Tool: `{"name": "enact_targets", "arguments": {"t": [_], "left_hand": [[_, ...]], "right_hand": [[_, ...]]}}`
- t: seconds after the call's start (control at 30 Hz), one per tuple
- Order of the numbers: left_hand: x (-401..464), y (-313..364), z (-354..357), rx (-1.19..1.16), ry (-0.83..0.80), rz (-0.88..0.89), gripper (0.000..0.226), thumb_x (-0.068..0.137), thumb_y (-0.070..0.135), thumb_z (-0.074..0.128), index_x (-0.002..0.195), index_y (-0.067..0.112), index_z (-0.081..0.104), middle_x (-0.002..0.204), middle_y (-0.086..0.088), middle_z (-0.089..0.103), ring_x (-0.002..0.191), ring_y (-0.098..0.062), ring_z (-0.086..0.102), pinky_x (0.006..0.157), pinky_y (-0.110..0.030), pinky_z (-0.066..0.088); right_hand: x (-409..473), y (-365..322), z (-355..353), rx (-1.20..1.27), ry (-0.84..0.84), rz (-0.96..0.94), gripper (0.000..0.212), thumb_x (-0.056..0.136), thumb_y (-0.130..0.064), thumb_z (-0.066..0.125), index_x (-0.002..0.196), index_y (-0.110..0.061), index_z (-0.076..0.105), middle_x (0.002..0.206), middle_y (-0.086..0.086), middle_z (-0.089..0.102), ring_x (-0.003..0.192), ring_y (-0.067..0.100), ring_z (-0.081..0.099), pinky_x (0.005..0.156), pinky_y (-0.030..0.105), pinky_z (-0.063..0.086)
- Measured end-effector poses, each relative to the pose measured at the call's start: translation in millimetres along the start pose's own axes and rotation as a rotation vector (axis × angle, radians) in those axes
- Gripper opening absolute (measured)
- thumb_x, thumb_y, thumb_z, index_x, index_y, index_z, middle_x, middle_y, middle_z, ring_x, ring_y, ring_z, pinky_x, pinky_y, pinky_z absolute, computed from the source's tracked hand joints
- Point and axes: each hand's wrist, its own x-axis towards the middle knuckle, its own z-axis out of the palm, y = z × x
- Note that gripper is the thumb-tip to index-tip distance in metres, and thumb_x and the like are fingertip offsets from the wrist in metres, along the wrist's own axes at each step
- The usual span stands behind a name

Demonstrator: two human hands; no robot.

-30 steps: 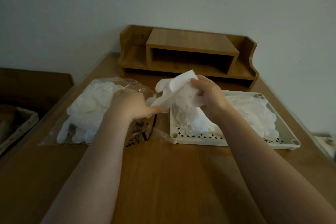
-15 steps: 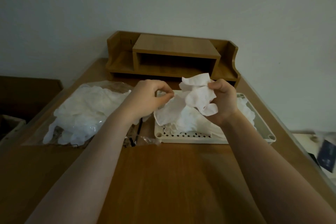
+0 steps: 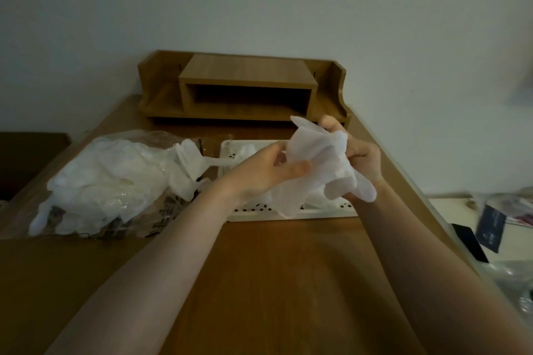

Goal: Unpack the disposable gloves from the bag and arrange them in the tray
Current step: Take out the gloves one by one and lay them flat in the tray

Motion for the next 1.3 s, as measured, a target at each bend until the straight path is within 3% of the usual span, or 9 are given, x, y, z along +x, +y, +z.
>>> {"name": "enact_targets", "arguments": {"t": [0.13, 0.3, 0.4, 0.47, 0.6, 0.77, 0.93, 1.13, 1.3], "left_hand": [[-3.6, 1.2, -4.0, 0.034, 0.163, 0.026, 0.022, 0.081, 0.035, 0.067, 0.090, 0.015, 0.064, 0.087, 0.001, 0.066, 0.080, -0.017, 0.064, 0.072, -0.027, 0.053], [-6.9, 6.0, -33.6, -0.547, -0.053, 0.077, 0.036, 0.059, 0.035, 0.085, 0.067, 0.019, 0.054, 0.074, 0.002, 0.060, 0.070, -0.015, 0.061, 0.063, -0.026, 0.054], [-6.5, 15.9, -37.3, -0.643, -0.168, 0.067, 0.046, 0.061, 0.037, 0.083, 0.089, 0.011, 0.058, 0.095, -0.004, 0.066, 0.086, -0.022, 0.066, 0.072, -0.036, 0.056], [-6.9, 24.8, -34.5, -0.660, -0.193, 0.080, 0.015, 0.081, 0.029, 0.064, 0.079, 0.014, 0.061, 0.105, -0.006, 0.068, 0.093, -0.023, 0.067, 0.076, -0.036, 0.056], [-2.9, 37.1, -28.9, -0.712, -0.244, 0.057, 0.012, 0.087, 0.019, 0.051, 0.079, 0.013, 0.058, 0.116, -0.014, 0.062, 0.100, -0.027, 0.063, 0.081, -0.039, 0.054], [-4.1, 38.8, -34.4, -0.541, -0.086, 0.016, 0.014, 0.080, 0.028, 0.061, 0.085, 0.015, 0.065, 0.089, -0.003, 0.067, 0.083, -0.020, 0.065, 0.070, -0.032, 0.054], [-5.9, 33.4, -33.6, -0.204, 0.030, -0.087, 0.012, 0.077, 0.021, 0.064, 0.087, 0.013, 0.062, 0.082, 0.000, 0.069, 0.074, -0.013, 0.067, 0.065, -0.026, 0.055], [20.5, 14.7, -22.5, 0.256, 0.265, -0.200, 0.004, 0.090, 0.013, 0.061, 0.093, 0.015, 0.062, 0.093, -0.003, 0.067, 0.081, -0.013, 0.068, 0.066, -0.024, 0.057], [33.9, 10.6, -32.3, 0.307, 0.326, -0.188, 0.003, 0.089, 0.015, 0.063, 0.089, 0.018, 0.062, 0.093, -0.003, 0.067, 0.082, -0.015, 0.066, 0.068, -0.025, 0.056]], "right_hand": [[-13.6, -18.3, -8.2, -0.071, 0.034, 0.095, 0.005, 0.071, -0.013, 0.060, 0.072, -0.008, 0.058, 0.068, 0.011, 0.056, 0.061, 0.025, 0.056, 0.057, 0.030, 0.040], [-31.5, -36.4, -16.0, -0.444, 0.167, 0.230, 0.056, 0.083, -0.057, 0.057, 0.060, -0.007, 0.047, 0.079, 0.011, 0.062, 0.069, 0.024, 0.060, 0.062, 0.028, 0.051], [-31.4, -45.0, -9.5, -1.109, 0.432, 0.376, 0.068, 0.085, -0.067, 0.038, 0.073, -0.001, 0.050, 0.100, 0.003, 0.070, 0.093, 0.021, 0.066, 0.094, 0.038, 0.051], [-26.3, -45.0, -0.7, -1.344, 0.567, 0.280, 0.059, 0.095, -0.055, 0.032, 0.095, -0.002, 0.060, 0.110, -0.002, 0.066, 0.104, 0.017, 0.062, 0.103, 0.045, 0.043], [-15.3, -34.7, 37.3, -1.263, 0.297, 0.133, 0.044, 0.087, -0.048, 0.049, 0.118, -0.018, 0.059, 0.111, -0.006, 0.064, 0.104, 0.009, 0.062, 0.091, 0.031, 0.049], [-15.9, -27.8, 29.9, -1.144, 0.176, 0.234, 0.035, 0.088, -0.028, 0.063, 0.097, 0.005, 0.061, 0.091, 0.017, 0.063, 0.084, 0.028, 0.064, 0.081, 0.039, 0.052], [-31.2, -63.2, 14.3, -0.815, 0.219, 0.310, 0.012, 0.071, -0.023, 0.067, 0.074, -0.015, 0.075, 0.070, 0.001, 0.070, 0.062, 0.012, 0.068, 0.055, 0.021, 0.056], [-13.2, -65.2, -21.7, -1.173, 0.550, 0.575, 0.023, 0.094, -0.021, 0.056, 0.110, -0.005, 0.062, 0.109, 0.009, 0.068, 0.099, 0.025, 0.068, 0.082, 0.035, 0.058], [-1.4, -61.4, -29.5, -1.387, 0.630, 0.395, 0.018, 0.095, -0.030, 0.054, 0.095, -0.014, 0.061, 0.102, 0.013, 0.066, 0.094, 0.030, 0.065, 0.086, 0.042, 0.056]]}}
